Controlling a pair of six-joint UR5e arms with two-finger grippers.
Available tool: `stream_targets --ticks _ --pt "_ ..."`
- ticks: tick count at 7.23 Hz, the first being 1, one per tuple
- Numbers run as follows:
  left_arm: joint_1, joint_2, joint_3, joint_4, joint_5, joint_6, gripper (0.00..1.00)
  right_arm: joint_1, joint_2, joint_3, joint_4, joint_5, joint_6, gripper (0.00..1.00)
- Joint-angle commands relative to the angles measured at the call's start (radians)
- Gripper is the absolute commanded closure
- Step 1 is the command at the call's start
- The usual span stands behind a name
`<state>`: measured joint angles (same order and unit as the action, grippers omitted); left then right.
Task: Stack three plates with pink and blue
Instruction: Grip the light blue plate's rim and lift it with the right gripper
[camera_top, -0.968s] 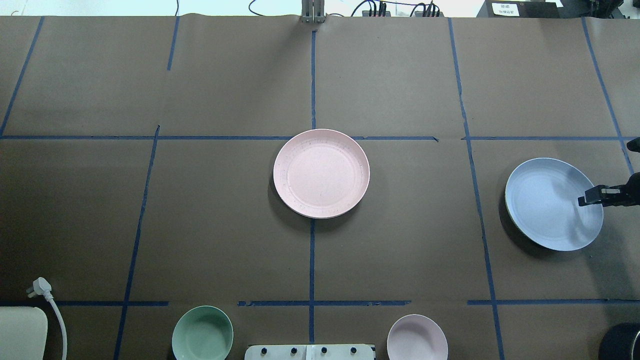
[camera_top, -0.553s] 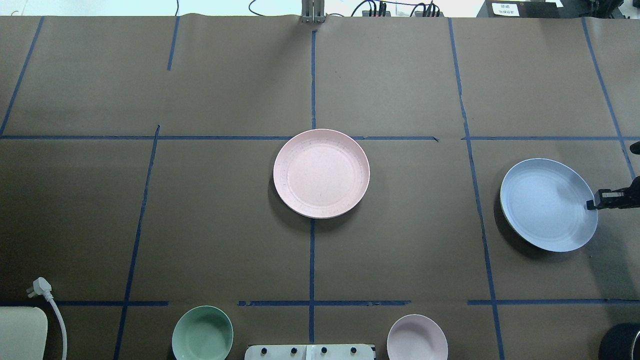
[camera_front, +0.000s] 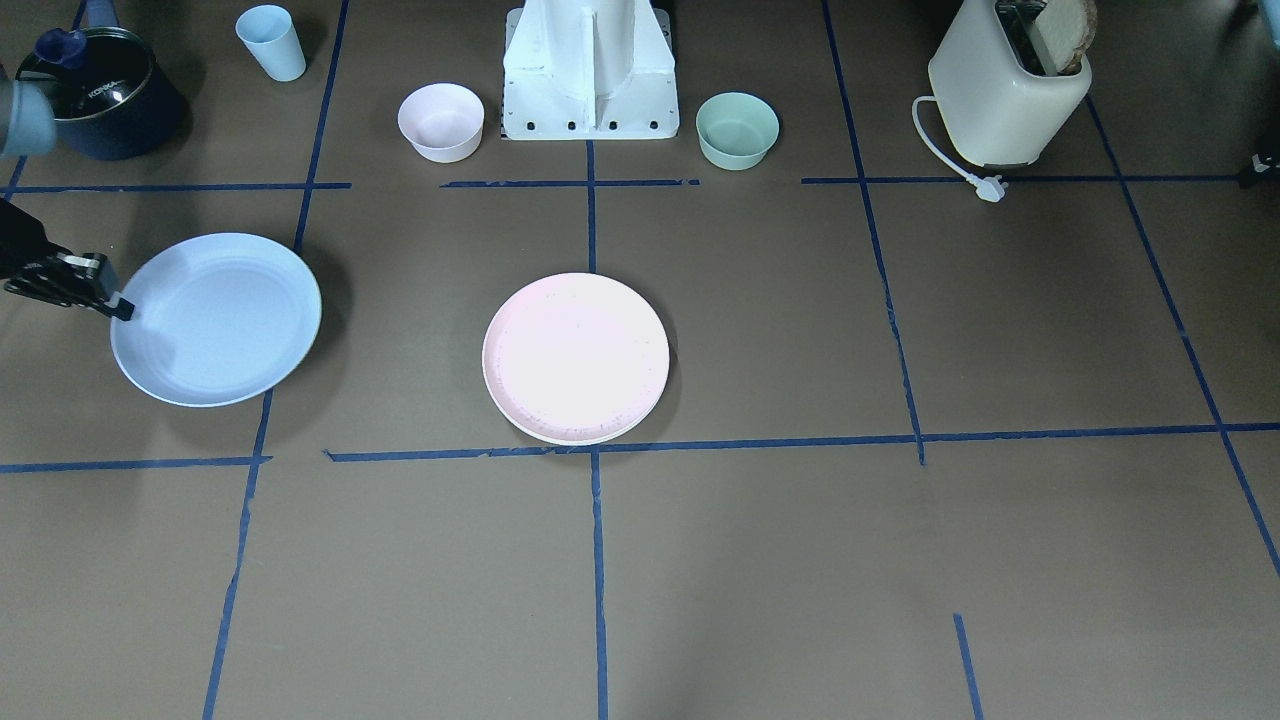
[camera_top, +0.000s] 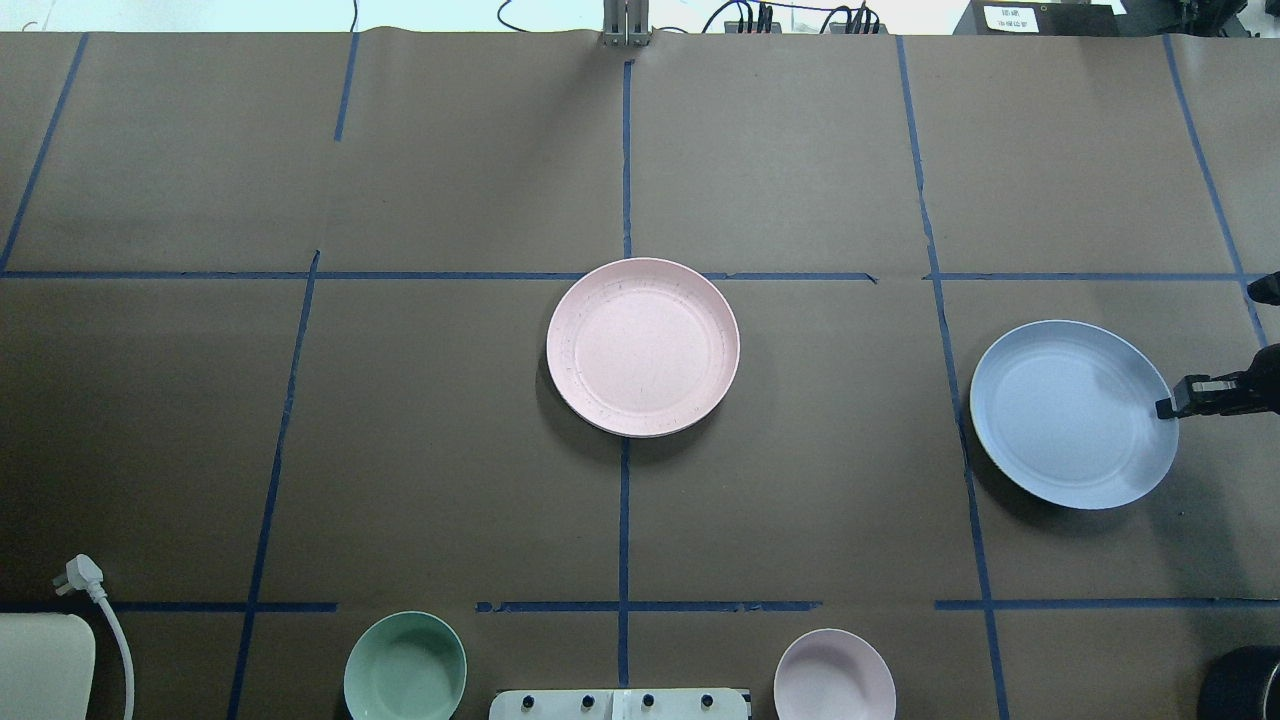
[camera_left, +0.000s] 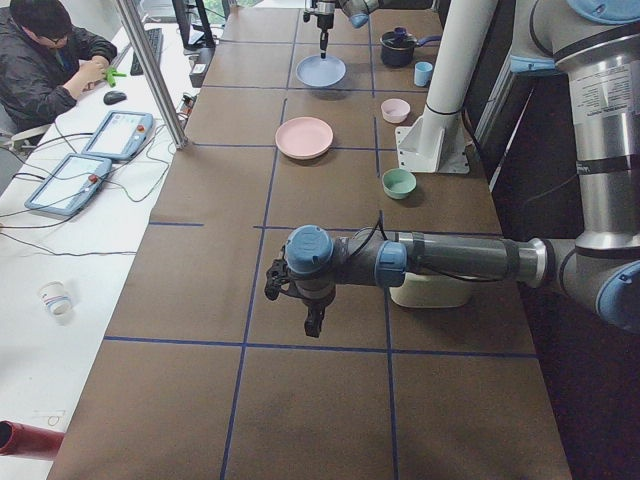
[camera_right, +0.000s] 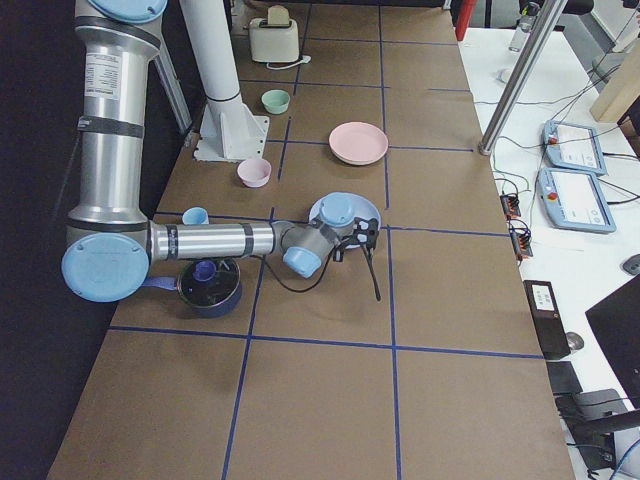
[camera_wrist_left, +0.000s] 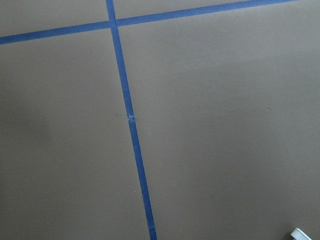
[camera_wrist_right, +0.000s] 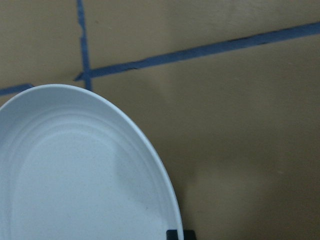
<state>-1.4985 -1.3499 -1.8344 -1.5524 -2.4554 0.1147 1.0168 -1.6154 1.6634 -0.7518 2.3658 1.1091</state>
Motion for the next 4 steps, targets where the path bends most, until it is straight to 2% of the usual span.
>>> stream_targets --ticks 1,3,4 --pt "0.001 -0.002 0.001 0.000 -0.001 -0.001 0.00 -0.099 0.223 0.109 -0.261 -0.055 0.203 1.00" --pt "0.001 -0.003 0.004 0.000 -0.001 -0.001 0.00 -0.303 0.410 0.115 -0.407 -0.271 0.358 1.00" --pt "0.001 -0.003 0.003 0.000 -0.001 -0.001 0.00 -0.354 0.484 0.105 -0.475 -0.325 0.398 1.00"
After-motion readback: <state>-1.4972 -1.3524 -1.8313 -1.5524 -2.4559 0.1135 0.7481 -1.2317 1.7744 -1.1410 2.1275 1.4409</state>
